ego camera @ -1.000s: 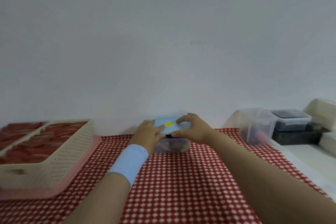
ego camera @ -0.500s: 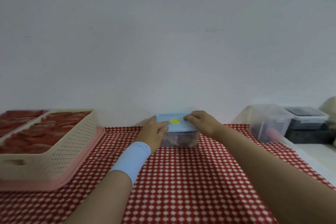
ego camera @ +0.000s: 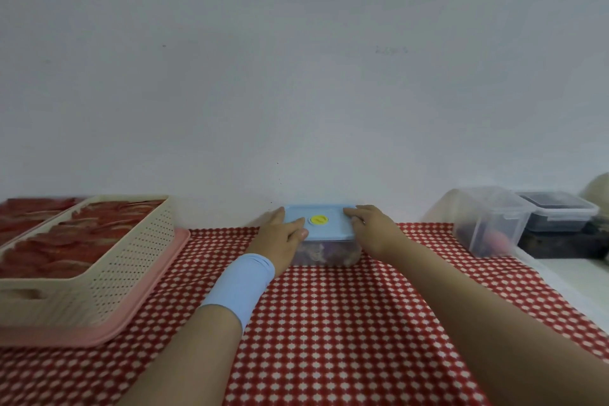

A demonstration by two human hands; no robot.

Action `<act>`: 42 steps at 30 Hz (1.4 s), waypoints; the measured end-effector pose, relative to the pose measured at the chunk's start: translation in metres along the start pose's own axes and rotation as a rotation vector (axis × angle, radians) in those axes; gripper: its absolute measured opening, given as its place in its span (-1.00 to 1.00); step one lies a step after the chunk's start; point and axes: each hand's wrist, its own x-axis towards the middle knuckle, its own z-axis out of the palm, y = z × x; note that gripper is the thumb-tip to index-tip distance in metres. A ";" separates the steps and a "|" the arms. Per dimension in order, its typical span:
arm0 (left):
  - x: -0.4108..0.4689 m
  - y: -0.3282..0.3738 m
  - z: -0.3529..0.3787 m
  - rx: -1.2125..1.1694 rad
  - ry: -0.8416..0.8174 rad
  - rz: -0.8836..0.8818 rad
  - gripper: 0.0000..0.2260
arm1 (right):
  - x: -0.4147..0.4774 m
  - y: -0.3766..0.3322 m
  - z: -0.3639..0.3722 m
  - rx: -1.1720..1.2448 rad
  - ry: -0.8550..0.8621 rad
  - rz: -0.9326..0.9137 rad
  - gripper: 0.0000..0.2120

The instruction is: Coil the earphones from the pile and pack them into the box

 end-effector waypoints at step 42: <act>0.020 -0.013 0.025 -0.604 0.163 -0.183 -0.59 | 0.000 0.005 0.018 0.574 0.142 0.222 -0.69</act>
